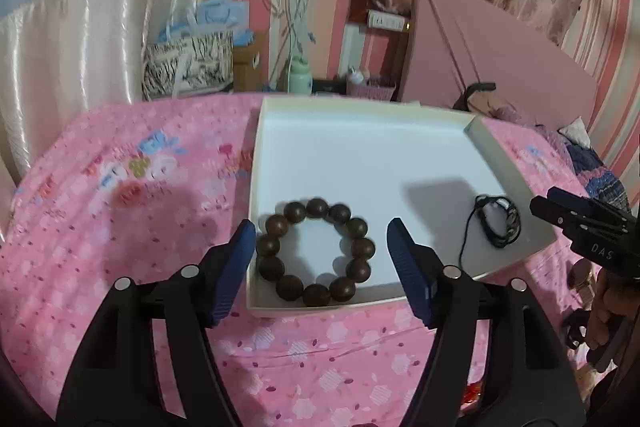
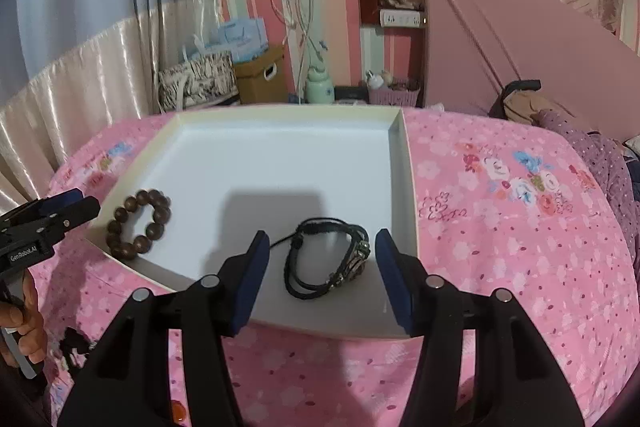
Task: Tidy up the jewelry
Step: 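Withdraw both open tools from the tray back toward the remaining jewelry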
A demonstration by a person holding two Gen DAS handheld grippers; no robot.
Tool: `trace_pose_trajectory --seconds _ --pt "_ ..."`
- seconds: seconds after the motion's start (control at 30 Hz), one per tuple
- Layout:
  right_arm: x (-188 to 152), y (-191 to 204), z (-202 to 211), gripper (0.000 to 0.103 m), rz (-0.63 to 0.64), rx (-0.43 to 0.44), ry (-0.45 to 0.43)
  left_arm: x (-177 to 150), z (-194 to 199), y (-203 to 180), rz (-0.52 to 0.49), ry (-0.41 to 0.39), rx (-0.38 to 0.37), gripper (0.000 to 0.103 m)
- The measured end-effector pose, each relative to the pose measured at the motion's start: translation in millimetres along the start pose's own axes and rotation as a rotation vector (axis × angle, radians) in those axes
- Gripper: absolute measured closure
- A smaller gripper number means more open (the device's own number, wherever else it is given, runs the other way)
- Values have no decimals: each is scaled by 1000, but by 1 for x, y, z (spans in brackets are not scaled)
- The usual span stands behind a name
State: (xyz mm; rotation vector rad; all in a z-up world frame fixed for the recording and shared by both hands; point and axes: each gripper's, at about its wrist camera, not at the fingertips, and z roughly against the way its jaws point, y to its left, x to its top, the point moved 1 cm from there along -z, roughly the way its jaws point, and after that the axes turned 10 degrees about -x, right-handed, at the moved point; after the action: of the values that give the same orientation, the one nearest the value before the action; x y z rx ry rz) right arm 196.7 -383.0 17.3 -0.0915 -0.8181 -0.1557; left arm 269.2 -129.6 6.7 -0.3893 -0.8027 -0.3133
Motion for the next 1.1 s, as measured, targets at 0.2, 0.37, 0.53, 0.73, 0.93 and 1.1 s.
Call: trace_pose_trajectory --seconds 0.2,0.37,0.53,0.73,0.93,1.1 --pt "10 -5 29 48 -20 -3 -80 12 28 -7 -14 -66 8 32" --pt "20 -20 63 48 -78 11 -132 20 55 -5 -5 -114 31 30" --pt "-6 -49 114 47 -61 -57 -197 -11 99 2 -39 -131 73 19" --pt "-80 -81 143 47 -104 -105 -203 -90 136 26 -8 -125 120 19" --pt "-135 -87 140 47 -154 -100 -154 -139 145 35 32 -128 128 19" --pt "-152 -71 134 47 -130 -95 -133 -146 148 17 33 -141 88 19"
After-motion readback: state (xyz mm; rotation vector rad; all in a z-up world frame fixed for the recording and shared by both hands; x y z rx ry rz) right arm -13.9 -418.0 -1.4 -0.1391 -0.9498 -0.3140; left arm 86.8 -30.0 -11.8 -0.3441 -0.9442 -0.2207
